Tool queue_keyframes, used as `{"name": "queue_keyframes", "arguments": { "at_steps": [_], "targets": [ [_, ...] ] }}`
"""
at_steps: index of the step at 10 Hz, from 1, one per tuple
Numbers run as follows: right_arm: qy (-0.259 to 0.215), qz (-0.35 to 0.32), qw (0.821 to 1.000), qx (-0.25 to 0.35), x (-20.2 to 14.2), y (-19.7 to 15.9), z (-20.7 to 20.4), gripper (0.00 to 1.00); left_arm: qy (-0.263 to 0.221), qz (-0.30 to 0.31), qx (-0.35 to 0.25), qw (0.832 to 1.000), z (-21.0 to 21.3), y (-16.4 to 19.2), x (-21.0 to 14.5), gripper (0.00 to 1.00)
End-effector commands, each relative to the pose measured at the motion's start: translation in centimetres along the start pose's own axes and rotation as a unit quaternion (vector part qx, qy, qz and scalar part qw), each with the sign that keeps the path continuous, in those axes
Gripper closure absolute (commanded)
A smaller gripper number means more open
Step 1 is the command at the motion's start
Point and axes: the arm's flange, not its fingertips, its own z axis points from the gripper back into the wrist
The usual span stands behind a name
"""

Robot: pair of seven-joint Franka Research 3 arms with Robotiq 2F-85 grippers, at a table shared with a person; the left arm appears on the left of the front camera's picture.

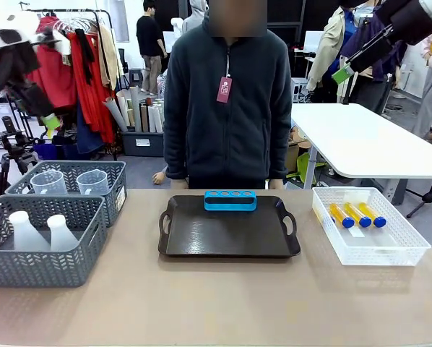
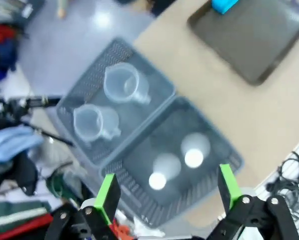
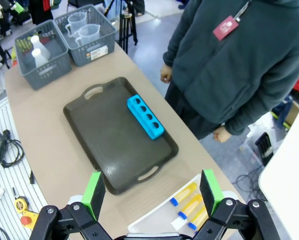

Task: Prepare the laboratory tools.
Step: Pick up one Small flask and place it on the Handle tray.

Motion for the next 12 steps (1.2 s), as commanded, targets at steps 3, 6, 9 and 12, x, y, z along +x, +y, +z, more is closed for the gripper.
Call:
{"name": "queue_keyframes", "arguments": {
  "at_steps": [3, 6, 9, 12],
  "targets": [
    [-0.002, 0.003, 1.000, 0.001, 0.0, 0.1, 0.1, 0.00, 0.066, 0.104, 0.012, 0.992, -2.9, 2.3, -5.4, 0.00],
    [-0.002, 0.003, 1.000, 0.001, 0.0, 0.1, 0.1, 0.00, 0.055, 0.124, -0.018, 0.991, -4.7, 4.1, -5.8, 0.00],
    [-0.002, 0.003, 1.000, 0.001, 0.0, 0.1, 0.1, 0.00, 0.074, 0.104, 0.004, 0.992, -4.2, 3.7, -6.5, 0.00],
    [-0.002, 0.003, 1.000, 0.001, 0.0, 0.1, 0.1, 0.00, 0.071, 0.107, -0.002, 0.992, -4.4, 3.8, -6.3, 0.00]
  ]
}}
